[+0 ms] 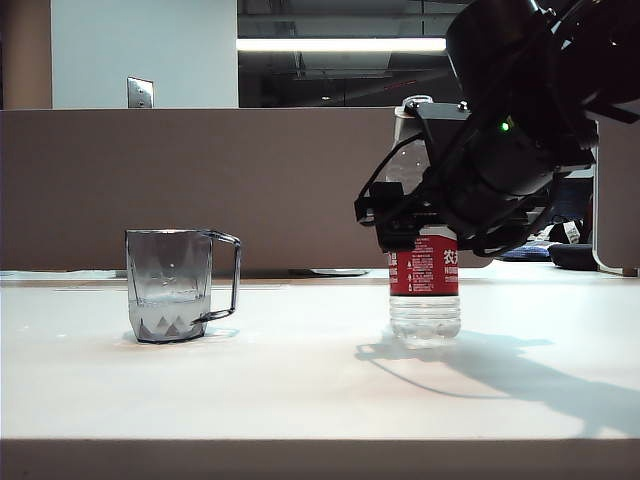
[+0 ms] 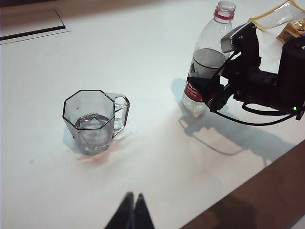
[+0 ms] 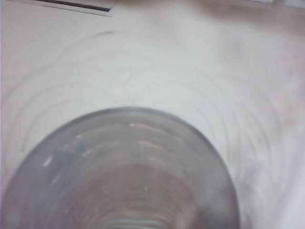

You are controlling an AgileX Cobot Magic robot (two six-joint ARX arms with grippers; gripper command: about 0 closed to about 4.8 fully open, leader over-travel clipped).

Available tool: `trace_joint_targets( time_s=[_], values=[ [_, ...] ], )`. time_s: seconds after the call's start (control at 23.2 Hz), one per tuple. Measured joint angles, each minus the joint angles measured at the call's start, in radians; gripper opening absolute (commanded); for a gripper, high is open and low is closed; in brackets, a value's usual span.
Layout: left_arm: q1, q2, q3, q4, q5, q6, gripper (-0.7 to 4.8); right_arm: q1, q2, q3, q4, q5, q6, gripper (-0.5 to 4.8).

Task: Pick up the mineral water bottle on the table and pour water into the mug until it's half full.

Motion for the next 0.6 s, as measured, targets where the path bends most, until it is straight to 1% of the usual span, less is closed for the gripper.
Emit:
trace_joint_targets(
  time_s=[0.04,0.09,0.13,0.3,0.39,0.43,0.48,0.6],
  values=[
    [0.0,0.0,0.0,-0.006,0.0,0.002,-0.05,0.0,0.0,0.0,-0.003,0.0,-0.006,3.61],
    [0.0,0.0,0.0,-0.01,0.0,0.002,-0.05,0.0,-0.001,0.001,-0.007,0.0,-0.009,3.86],
    [0.0,0.0,0.0,-0.016,0.0,0.004,-0.05,0.0,-0.004,0.001,-0.018,0.0,-0.01,3.96],
    [0.0,0.001,0.0,-0.023,0.0,0.005,-0.05,0.0,-0.006,0.003,-0.081,0.0,-0.011,4.01],
    [0.0,0.001,0.0,-0.027,0.0,0.005,-0.05,0.0,-0.008,0.003,-0.081,0.001,-0.011,4.03],
    [0.0,0.001,0.0,-0.029,0.0,0.005,-0.05,0.001,-0.011,0.003,-0.082,0.001,-0.011,4.3],
    [0.0,0.001,0.0,-0.029,0.0,0.005,-0.05,0.001,-0.018,0.003,-0.082,0.001,-0.011,4.43],
    [0.0,0.001,0.0,-0.029,0.0,0.005,-0.05,0.001,-0.048,0.003,-0.093,0.002,-0.014,4.44]
  ],
)
